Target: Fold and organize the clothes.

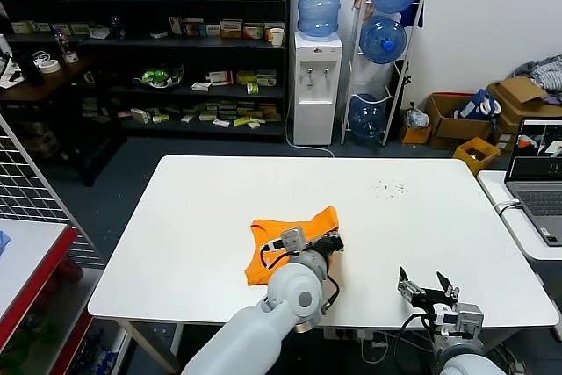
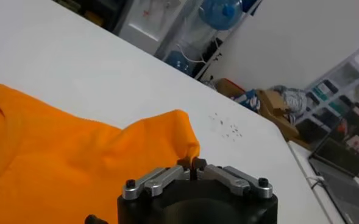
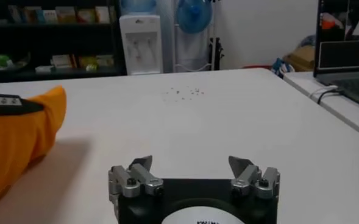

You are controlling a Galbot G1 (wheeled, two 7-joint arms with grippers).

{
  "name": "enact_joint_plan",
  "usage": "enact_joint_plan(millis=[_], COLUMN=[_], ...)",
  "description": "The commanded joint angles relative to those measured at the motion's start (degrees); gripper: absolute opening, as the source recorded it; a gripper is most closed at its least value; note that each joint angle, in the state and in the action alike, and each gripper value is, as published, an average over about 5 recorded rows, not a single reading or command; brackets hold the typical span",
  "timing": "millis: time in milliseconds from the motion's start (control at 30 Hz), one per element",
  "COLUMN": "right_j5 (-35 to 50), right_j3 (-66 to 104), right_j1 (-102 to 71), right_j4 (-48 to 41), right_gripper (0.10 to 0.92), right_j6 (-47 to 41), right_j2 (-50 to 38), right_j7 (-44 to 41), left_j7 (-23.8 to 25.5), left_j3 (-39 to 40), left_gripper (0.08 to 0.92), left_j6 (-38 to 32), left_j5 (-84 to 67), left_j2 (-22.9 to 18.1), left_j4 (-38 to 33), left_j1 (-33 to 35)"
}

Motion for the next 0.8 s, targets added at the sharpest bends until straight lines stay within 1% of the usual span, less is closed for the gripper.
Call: enact_joint_plan(millis=[33,133,233,300,400,533,633,700,800], right_j5=[-0.22,-0.60,-0.38,0.52,2.17,3.06,2.67,1.62,-2.22], right_j3=[1.32,3.55,6.93,9.37,12.31,11.64,8.91,7.45,6.27], right_j1=[-1.14,-3.15,-6.35,-8.75,-11.78,-11.68,-9.65,-8.47,-7.69], right_j4=[1.01,3.56,7.49,9.94,12.23,10.92,8.19,5.98,2.50], right_gripper=[0.823,0.823,0.823,0.823,0.823,0.823,0.823,0.823,0.823], right_j6=[1.46,3.23,4.21,5.02,7.17,9.86,12.32,14.30,18.53], right_j2=[-0.47,-2.02,-4.81,-6.93,-9.56,-10.46,-9.33,-7.98,-5.55], right_j7=[-1.14,-5.03,-10.18,-12.89,-16.07,-17.96,-18.91,-19.74,-21.27], left_j7=[0.85,3.20,6.06,8.31,12.86,20.27,28.18,33.42,39.86], left_j3=[3.49,2.87,1.81,0.76,-1.89,-7.42,-15.20,-21.15,-28.99], left_gripper=[0.106,0.106,0.129,0.173,0.259,0.371,0.458,0.518,0.605], left_j6=[-0.56,-2.42,-4.32,-5.09,-6.48,-9.78,-14.74,-19.70,-27.83], left_j5=[4.88,6.78,9.03,11.53,16.71,25.68,33.98,38.21,42.13], left_j2=[-6.60,-6.31,-4.65,-2.78,1.45,8.80,13.17,14.74,15.07], left_j4=[5.77,5.14,2.32,-0.99,-7.47,-14.82,-17.94,-18.82,-19.57], left_j1=[-2.58,-1.32,1.00,3.21,8.60,20.28,30.12,36.31,45.50])
